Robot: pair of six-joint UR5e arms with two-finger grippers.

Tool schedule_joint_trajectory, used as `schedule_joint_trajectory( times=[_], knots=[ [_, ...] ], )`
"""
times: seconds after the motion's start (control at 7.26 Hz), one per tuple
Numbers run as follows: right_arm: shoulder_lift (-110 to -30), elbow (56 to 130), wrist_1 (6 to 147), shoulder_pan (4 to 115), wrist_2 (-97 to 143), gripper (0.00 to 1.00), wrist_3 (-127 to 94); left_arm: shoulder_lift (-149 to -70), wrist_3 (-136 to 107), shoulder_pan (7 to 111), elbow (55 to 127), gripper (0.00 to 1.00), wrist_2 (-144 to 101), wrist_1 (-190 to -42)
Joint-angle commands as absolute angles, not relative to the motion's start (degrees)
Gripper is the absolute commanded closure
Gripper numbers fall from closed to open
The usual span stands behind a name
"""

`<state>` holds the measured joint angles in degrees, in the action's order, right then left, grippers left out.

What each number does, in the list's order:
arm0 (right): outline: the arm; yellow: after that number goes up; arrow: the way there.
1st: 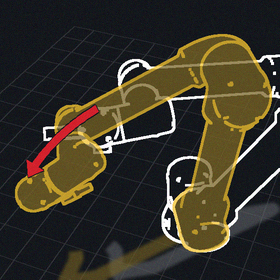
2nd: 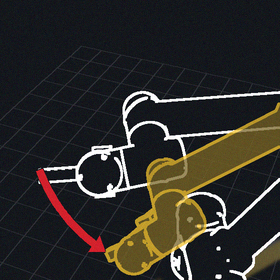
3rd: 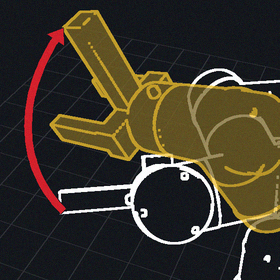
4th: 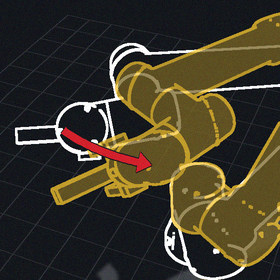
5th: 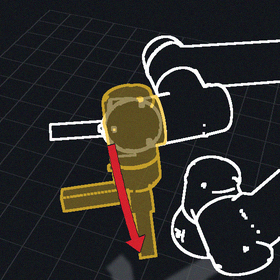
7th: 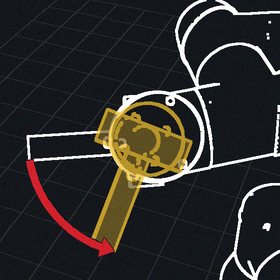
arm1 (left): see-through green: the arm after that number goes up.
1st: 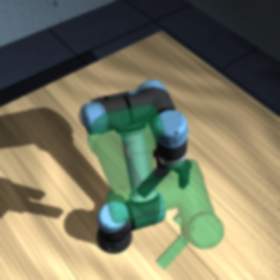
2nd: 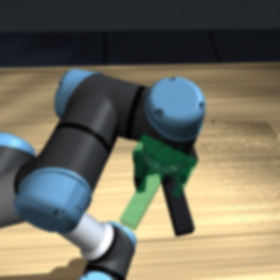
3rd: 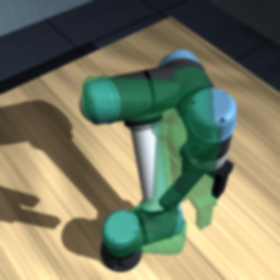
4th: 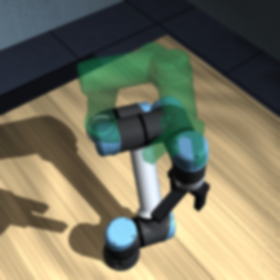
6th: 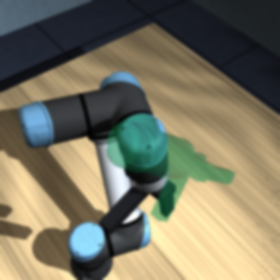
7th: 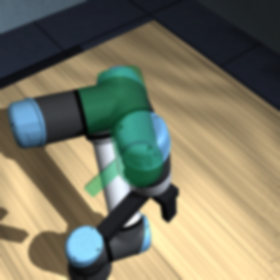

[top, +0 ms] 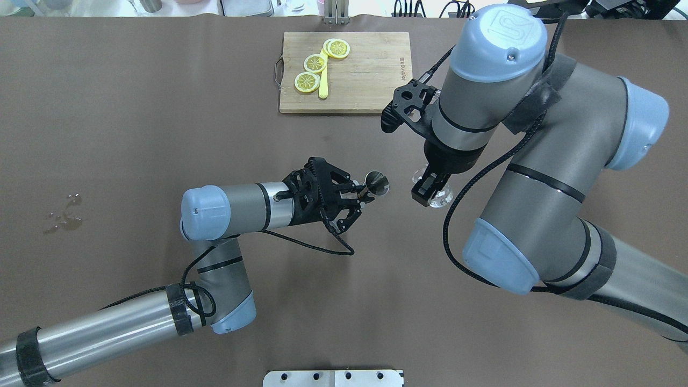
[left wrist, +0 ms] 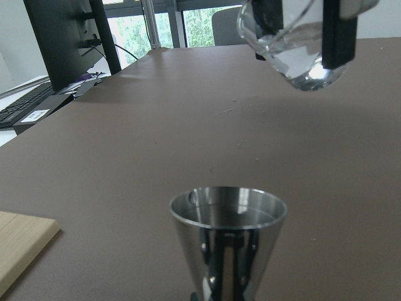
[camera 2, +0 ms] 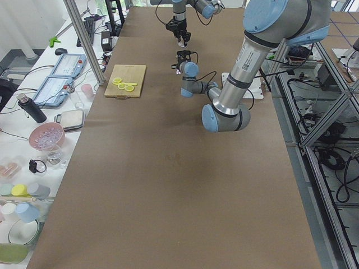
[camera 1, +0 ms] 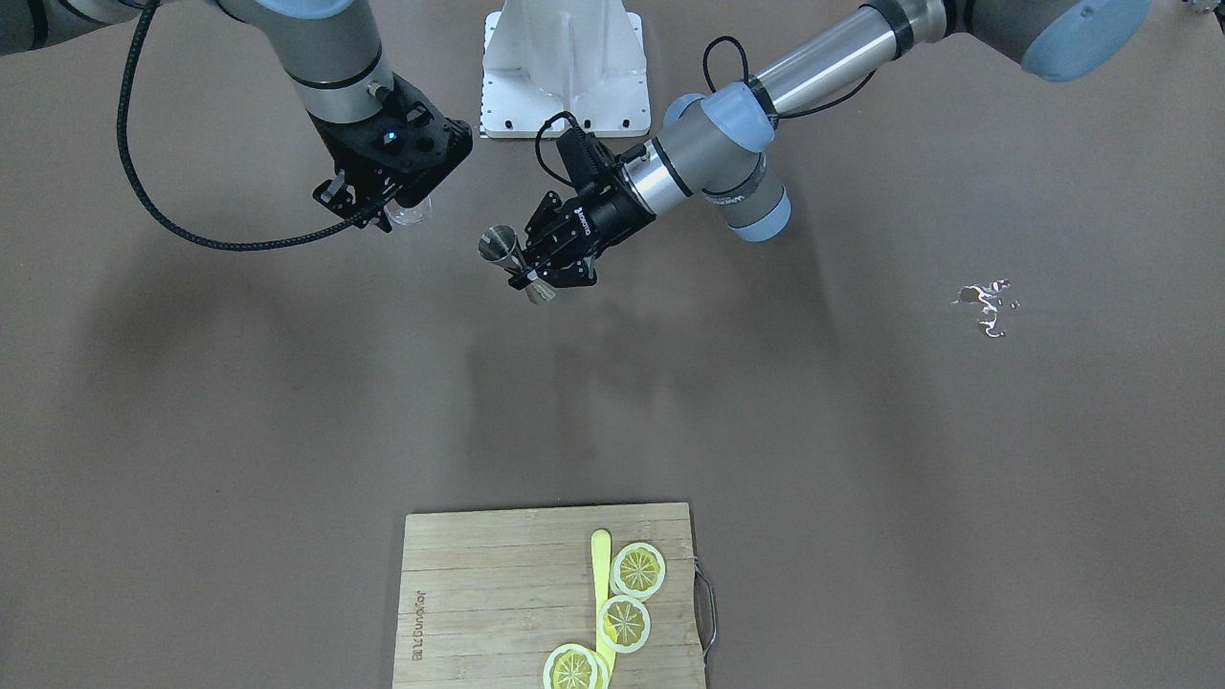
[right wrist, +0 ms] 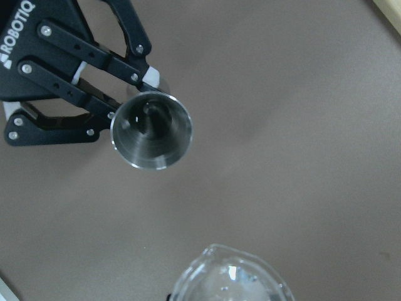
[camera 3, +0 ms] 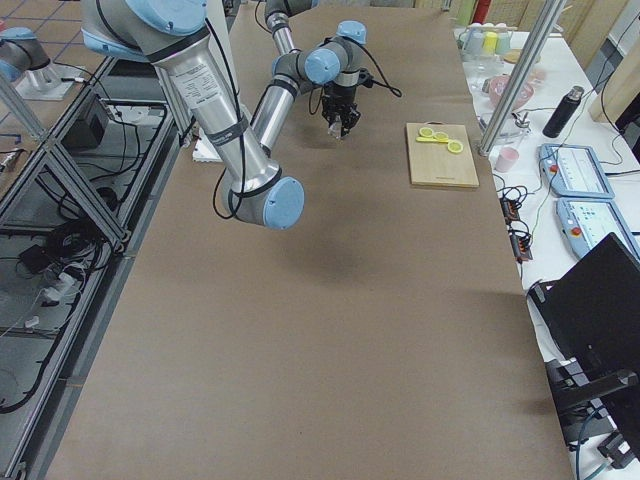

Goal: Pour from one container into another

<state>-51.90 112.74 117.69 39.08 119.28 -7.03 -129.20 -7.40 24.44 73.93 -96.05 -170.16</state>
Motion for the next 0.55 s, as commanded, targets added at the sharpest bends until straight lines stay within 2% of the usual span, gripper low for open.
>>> schedule_joint_trajectory(
  times=[0.0, 0.41],
  knots=[
    [-49.32, 109.62, 117.95, 38.85, 119.36, 1.0, -7.03, -129.29, -7.29, 24.43, 73.83, 1.0, -95.98, -170.16],
    [-43.79, 104.26, 122.06, 38.59, 119.44, 1.0, -7.03, -129.99, -7.29, 24.43, 73.13, 1.0, -95.98, -170.16]
  ],
)
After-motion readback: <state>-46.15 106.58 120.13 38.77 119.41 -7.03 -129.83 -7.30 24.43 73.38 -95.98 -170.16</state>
